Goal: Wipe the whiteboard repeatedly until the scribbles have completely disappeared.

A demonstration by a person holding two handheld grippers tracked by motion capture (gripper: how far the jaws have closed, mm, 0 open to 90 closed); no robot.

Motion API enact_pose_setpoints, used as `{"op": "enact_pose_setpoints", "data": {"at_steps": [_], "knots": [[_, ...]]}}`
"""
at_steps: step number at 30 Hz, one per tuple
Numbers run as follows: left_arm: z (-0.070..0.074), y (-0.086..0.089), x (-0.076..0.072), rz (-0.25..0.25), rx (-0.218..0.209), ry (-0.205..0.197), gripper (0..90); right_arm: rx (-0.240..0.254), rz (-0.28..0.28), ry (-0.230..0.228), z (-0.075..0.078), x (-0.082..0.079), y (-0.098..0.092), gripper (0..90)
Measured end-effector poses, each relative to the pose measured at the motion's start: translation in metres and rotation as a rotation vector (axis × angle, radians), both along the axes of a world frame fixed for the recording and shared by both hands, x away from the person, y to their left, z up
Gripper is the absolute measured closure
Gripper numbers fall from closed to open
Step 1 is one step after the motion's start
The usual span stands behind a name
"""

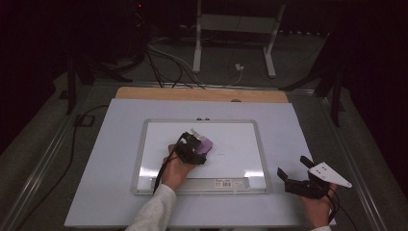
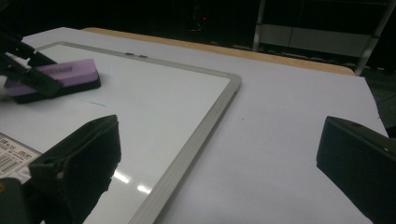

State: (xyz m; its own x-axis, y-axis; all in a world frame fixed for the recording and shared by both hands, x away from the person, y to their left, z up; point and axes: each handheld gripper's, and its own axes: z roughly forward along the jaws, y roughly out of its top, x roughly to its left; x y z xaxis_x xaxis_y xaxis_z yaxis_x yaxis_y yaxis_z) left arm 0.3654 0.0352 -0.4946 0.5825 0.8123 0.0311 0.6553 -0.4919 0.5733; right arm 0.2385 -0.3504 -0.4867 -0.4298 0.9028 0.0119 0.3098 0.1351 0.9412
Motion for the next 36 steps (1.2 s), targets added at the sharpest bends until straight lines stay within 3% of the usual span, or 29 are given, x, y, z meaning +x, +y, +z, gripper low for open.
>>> {"op": "enact_pose_setpoints", "data": {"at_steps": [4, 6, 13, 17, 23, 28, 36], "knots": [[-0.001, 0.006, 0.009, 0.037, -0.026, 0.016, 41.8, -0.001, 0.001, 0.0, 0.0, 0.0, 0.0, 0.4], [0.0, 0.004, 0.008, 0.038, -0.014, 0.011, 41.8, -0.001, 0.002, 0.0, 0.0, 0.0, 0.0, 0.4], [-0.001, -0.006, 0.004, 0.011, -0.036, 0.025, 41.8, -0.003, 0.004, 0.002, 0.0, 0.0, 0.002, 0.4], [-0.001, -0.019, 0.001, -0.02, -0.05, 0.029, 41.8, -0.003, 0.005, 0.002, 0.0, 0.0, 0.002, 0.4], [-0.001, -0.042, -0.012, -0.116, -0.045, 0.028, 41.8, -0.004, 0.003, 0.002, 0.0, 0.001, 0.001, 0.4], [-0.001, -0.048, -0.018, -0.164, -0.045, 0.027, 41.8, -0.002, 0.003, 0.002, 0.0, 0.0, 0.001, 0.4], [-0.001, -0.034, -0.002, -0.071, -0.03, 0.014, 41.8, 0.001, -0.003, 0.003, 0.0, 0.0, -0.001, 0.4]]}}
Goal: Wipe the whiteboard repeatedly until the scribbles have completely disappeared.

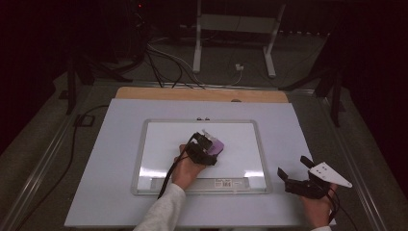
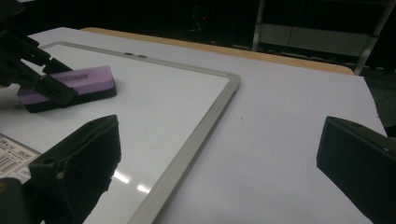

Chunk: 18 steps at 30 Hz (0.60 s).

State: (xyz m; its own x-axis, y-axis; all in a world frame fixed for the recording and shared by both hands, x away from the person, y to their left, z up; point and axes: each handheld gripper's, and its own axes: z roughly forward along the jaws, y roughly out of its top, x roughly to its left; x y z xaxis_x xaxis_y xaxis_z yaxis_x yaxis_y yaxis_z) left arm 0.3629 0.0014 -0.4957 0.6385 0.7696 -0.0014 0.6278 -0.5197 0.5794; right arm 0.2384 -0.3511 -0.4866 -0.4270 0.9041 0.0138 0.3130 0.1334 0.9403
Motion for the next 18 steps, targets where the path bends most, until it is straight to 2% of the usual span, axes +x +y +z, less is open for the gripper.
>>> {"op": "enact_pose_setpoints", "data": {"at_steps": [4, 8, 13, 15, 17, 18], "knots": [[0.0, -0.001, 0.005, 0.027, 0.006, 0.003, 41.8, -0.003, -0.002, 0.0, 0.0, 0.0, 0.001, 0.4], [-0.001, -0.009, 0.0, -0.019, -0.014, 0.007, 41.8, -0.002, 0.0, 0.002, 0.0, 0.0, 0.001, 0.4], [0.0, -0.026, -0.012, -0.112, -0.025, 0.02, 41.8, -0.003, 0.002, 0.002, 0.0, 0.001, 0.002, 0.4], [0.0, -0.028, -0.014, -0.119, -0.018, 0.014, 41.8, -0.003, 0.001, 0.001, 0.0, 0.0, 0.001, 0.4], [0.0, -0.026, -0.011, -0.114, -0.028, 0.028, 41.8, -0.002, -0.001, 0.001, 0.0, 0.0, 0.001, 0.4], [0.0, -0.025, -0.01, -0.102, -0.02, 0.017, 41.8, -0.003, -0.001, 0.0, 0.0, 0.0, 0.001, 0.4]]}}
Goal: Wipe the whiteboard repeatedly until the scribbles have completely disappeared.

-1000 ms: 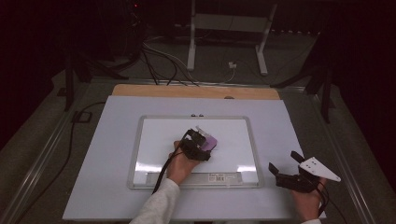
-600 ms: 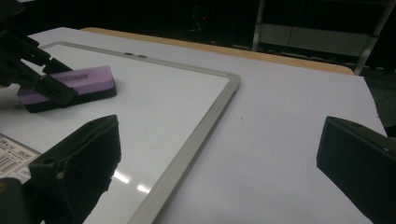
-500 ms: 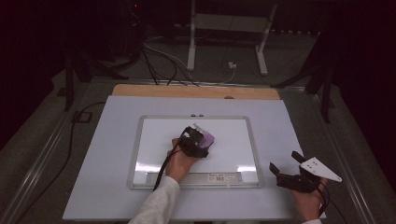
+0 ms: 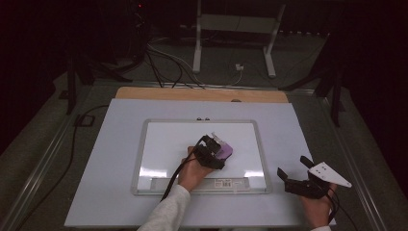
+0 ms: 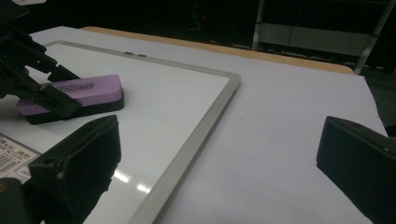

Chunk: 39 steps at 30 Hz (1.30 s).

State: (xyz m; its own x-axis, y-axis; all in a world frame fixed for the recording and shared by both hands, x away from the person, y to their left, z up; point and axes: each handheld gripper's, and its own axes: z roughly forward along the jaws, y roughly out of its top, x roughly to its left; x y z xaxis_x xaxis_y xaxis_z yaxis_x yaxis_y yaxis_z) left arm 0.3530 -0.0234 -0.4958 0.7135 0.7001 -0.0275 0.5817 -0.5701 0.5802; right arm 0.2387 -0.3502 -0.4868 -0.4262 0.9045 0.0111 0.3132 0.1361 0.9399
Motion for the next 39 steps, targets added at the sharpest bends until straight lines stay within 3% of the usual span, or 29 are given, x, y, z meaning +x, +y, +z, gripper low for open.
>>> {"op": "enact_pose_setpoints", "data": {"at_steps": [2, 8, 11, 39], "knots": [[0.001, 0.004, 0.004, 0.03, 0.023, -0.019, 41.8, 0.001, -0.001, 0.0, 0.0, 0.0, -0.001, 0.4], [0.002, 0.026, 0.018, 0.14, 0.059, -0.03, 41.8, 0.003, -0.004, -0.001, 0.0, -0.001, -0.002, 0.4], [0.002, 0.034, 0.022, 0.173, 0.078, -0.033, 41.9, 0.002, -0.005, -0.001, 0.0, 0.0, -0.002, 0.4], [0.002, 0.088, 0.029, 0.352, 0.023, -0.03, 41.8, 0.011, -0.011, -0.002, 0.001, -0.001, -0.004, 0.4]]}}
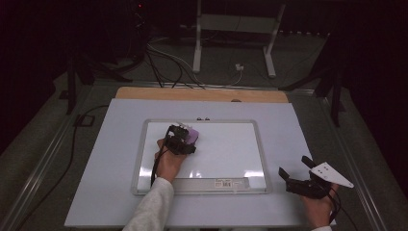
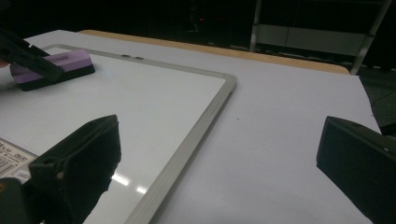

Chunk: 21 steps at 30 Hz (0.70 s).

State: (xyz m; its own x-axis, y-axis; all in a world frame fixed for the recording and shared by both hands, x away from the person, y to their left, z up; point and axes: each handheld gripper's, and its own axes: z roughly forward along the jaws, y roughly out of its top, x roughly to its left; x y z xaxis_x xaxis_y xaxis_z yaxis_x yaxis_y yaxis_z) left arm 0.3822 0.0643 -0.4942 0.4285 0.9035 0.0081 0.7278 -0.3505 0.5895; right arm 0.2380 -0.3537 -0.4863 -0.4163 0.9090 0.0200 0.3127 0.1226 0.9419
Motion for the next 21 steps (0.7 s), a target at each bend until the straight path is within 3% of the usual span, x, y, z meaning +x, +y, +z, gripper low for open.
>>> {"op": "enact_pose_setpoints", "data": {"at_steps": [14, 21], "knots": [[0.003, 0.03, -0.001, 0.093, -0.031, -0.031, 41.8, 0.002, -0.004, 0.001, 0.0, 0.0, 0.0, 0.4], [0.0, 0.044, -0.001, 0.137, -0.027, -0.026, 41.8, 0.004, -0.003, -0.001, 0.0, -0.001, 0.0, 0.4]]}}
